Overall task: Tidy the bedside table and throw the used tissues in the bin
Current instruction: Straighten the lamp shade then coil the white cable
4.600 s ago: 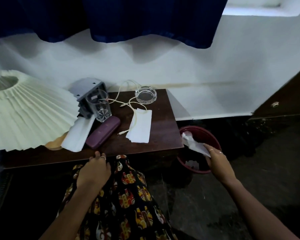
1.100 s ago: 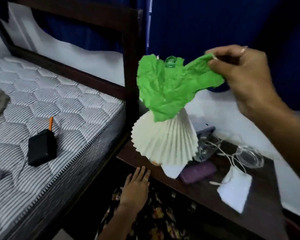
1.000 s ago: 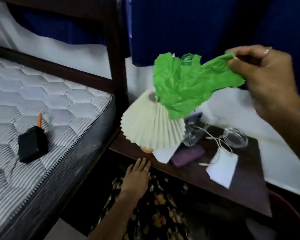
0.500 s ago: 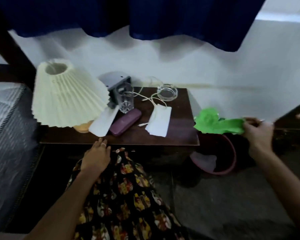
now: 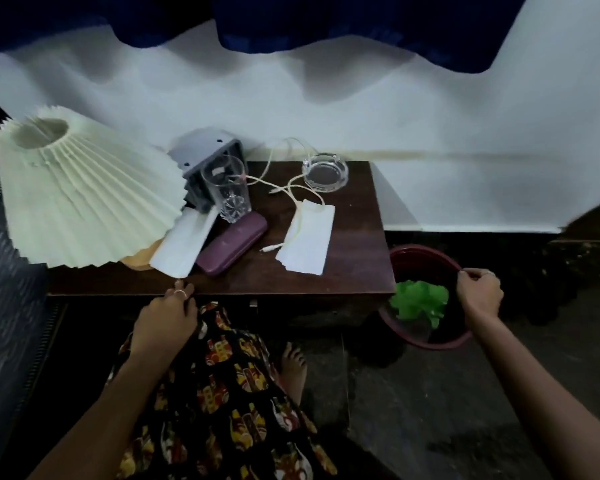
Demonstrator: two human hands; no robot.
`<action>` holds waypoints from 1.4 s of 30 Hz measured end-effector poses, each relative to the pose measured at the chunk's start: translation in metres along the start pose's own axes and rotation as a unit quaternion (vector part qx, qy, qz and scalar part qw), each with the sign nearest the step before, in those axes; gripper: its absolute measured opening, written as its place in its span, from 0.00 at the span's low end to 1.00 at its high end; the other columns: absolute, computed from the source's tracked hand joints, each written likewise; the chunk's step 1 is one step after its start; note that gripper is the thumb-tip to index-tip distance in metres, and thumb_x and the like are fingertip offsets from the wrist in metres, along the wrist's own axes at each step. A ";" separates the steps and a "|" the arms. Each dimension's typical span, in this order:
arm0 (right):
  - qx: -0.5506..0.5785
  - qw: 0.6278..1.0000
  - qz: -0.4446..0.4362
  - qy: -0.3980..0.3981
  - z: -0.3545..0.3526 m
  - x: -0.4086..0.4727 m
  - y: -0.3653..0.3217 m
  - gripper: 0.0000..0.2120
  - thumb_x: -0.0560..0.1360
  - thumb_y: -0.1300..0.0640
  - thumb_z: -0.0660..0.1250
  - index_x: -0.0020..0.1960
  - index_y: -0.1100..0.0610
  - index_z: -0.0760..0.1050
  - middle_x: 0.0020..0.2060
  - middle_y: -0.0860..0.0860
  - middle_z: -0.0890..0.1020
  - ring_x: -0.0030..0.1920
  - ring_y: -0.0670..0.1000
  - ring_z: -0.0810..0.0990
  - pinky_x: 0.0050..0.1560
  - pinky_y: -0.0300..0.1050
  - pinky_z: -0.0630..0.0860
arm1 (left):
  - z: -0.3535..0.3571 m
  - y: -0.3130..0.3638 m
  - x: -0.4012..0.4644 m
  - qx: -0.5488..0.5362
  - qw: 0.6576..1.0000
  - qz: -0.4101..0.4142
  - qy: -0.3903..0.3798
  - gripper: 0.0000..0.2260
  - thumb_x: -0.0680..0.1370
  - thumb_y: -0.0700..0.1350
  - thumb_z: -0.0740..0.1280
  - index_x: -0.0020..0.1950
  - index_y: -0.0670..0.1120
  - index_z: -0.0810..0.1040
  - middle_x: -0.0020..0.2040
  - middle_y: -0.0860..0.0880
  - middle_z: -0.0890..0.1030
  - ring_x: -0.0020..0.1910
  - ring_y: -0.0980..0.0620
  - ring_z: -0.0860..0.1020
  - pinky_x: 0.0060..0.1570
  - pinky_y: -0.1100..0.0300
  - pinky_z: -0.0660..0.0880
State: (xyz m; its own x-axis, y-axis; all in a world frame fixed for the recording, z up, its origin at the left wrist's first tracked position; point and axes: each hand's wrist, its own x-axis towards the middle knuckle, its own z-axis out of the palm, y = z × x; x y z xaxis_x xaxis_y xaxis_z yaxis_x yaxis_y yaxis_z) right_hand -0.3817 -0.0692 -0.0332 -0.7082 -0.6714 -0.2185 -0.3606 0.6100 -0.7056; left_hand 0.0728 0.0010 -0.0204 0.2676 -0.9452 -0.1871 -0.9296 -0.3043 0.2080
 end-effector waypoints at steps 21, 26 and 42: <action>-0.118 0.676 -0.629 -0.366 0.255 -0.154 -0.399 0.13 0.75 0.63 0.60 0.53 0.58 0.81 0.52 0.53 0.83 0.50 0.49 0.79 0.47 0.32 0.69 | -0.001 -0.016 0.014 0.050 0.989 0.085 0.111 0.10 0.73 0.47 0.63 0.39 0.46 0.83 0.29 0.49 0.80 0.22 0.48 0.78 0.18 0.59 0.72; -0.276 0.600 -0.623 -0.420 0.332 -0.169 -0.418 0.14 0.76 0.62 0.61 0.59 0.56 0.79 0.59 0.54 0.79 0.58 0.53 0.77 0.54 0.39 0.69 | 0.001 -0.019 0.021 0.050 0.986 0.094 0.129 0.13 0.72 0.49 0.60 0.44 0.49 0.85 0.37 0.51 0.85 0.27 0.51 0.81 0.23 0.61 0.73; -0.385 0.531 -0.632 -0.412 0.405 -0.190 -0.424 0.12 0.68 0.69 0.66 0.44 0.53 0.78 0.44 0.52 0.80 0.43 0.53 0.79 0.41 0.48 0.79 | 0.020 -0.026 0.032 0.041 0.963 0.064 0.258 0.18 0.75 0.49 0.61 0.27 0.48 0.78 0.23 0.51 0.76 0.21 0.49 0.74 0.21 0.59 0.71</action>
State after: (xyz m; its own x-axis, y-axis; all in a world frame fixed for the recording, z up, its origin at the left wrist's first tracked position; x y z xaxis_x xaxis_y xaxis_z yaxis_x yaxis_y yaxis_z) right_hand 0.1518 -0.3712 0.0344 0.7872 -0.5126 -0.3429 -0.5983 -0.7694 -0.2235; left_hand 0.1002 -0.0191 -0.0505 0.2206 -0.9138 0.3411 -0.9744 -0.1913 0.1179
